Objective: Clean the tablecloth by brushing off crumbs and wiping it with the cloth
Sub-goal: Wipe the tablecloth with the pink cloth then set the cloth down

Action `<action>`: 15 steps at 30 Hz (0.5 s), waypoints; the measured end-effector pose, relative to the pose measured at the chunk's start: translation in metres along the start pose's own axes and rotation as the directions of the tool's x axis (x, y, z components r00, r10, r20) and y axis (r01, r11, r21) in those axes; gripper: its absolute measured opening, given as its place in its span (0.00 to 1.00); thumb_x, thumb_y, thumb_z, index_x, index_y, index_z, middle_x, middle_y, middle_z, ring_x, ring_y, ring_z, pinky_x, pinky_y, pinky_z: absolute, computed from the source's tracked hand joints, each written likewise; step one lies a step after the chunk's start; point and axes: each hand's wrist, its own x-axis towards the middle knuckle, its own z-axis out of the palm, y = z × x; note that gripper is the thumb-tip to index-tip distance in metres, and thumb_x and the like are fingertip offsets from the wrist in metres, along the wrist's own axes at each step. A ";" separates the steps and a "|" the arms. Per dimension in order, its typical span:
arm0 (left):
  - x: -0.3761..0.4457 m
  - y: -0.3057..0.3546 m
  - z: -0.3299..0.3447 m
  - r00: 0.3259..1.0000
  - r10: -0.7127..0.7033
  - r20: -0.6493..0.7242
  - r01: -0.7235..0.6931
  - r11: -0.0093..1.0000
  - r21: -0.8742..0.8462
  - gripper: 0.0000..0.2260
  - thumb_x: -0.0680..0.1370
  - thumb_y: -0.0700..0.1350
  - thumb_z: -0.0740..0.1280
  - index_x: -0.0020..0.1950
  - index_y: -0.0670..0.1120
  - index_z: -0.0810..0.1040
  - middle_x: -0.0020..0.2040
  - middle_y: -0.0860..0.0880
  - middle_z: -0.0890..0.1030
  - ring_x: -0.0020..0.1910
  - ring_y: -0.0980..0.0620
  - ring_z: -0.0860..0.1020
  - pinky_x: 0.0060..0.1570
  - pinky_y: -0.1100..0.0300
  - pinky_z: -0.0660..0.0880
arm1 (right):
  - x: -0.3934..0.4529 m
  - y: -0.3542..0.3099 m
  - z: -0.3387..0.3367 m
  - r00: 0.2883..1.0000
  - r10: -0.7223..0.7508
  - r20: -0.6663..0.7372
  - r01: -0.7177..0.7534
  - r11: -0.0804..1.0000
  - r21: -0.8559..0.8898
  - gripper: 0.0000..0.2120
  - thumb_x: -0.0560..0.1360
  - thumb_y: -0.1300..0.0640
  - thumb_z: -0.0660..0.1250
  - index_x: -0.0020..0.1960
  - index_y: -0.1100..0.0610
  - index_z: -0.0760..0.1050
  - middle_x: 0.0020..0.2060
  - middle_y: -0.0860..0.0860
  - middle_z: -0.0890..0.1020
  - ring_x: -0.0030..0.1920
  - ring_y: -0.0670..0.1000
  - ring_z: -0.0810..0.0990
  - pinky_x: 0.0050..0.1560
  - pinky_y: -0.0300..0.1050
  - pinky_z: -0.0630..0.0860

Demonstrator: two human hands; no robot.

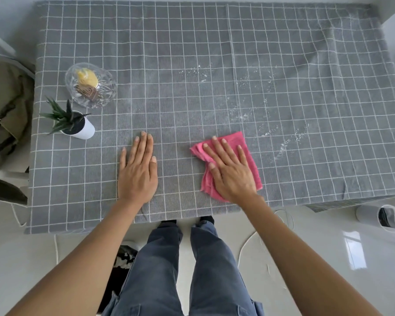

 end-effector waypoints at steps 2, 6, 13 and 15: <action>0.000 0.000 0.001 1.000 0.000 0.005 0.000 1.000 0.003 0.25 0.82 0.50 0.40 0.79 0.46 0.48 0.79 0.50 0.49 0.78 0.53 0.47 0.76 0.48 0.45 | -0.003 0.024 -0.006 0.992 0.122 -0.042 -0.121 0.993 0.015 0.24 0.82 0.44 0.36 0.78 0.43 0.39 0.77 0.43 0.40 0.76 0.46 0.35 0.75 0.54 0.34; 0.001 -0.001 0.001 1.000 -0.005 0.019 0.005 1.000 -0.003 0.25 0.81 0.51 0.39 0.79 0.47 0.47 0.79 0.51 0.47 0.78 0.53 0.46 0.75 0.48 0.44 | -0.003 0.044 -0.014 0.940 0.328 -0.097 -0.316 0.941 0.122 0.25 0.81 0.44 0.36 0.78 0.42 0.43 0.78 0.43 0.44 0.77 0.45 0.39 0.76 0.55 0.37; 0.042 0.005 -0.005 1.000 -0.002 0.001 0.002 0.997 -0.083 0.24 0.83 0.50 0.43 0.78 0.47 0.47 0.78 0.50 0.47 0.77 0.53 0.44 0.75 0.49 0.39 | 0.032 -0.011 -0.005 0.800 0.585 -0.134 -0.536 0.797 0.278 0.26 0.81 0.45 0.37 0.78 0.45 0.41 0.78 0.46 0.41 0.77 0.48 0.37 0.74 0.57 0.32; 0.069 0.007 -0.006 1.000 0.005 0.006 -0.004 0.997 -0.076 0.23 0.84 0.50 0.46 0.78 0.46 0.47 0.79 0.49 0.46 0.77 0.52 0.43 0.75 0.48 0.39 | 0.050 -0.031 -0.004 0.861 0.493 -0.121 -0.452 0.854 0.258 0.25 0.82 0.45 0.36 0.78 0.46 0.39 0.77 0.46 0.40 0.76 0.49 0.34 0.74 0.57 0.32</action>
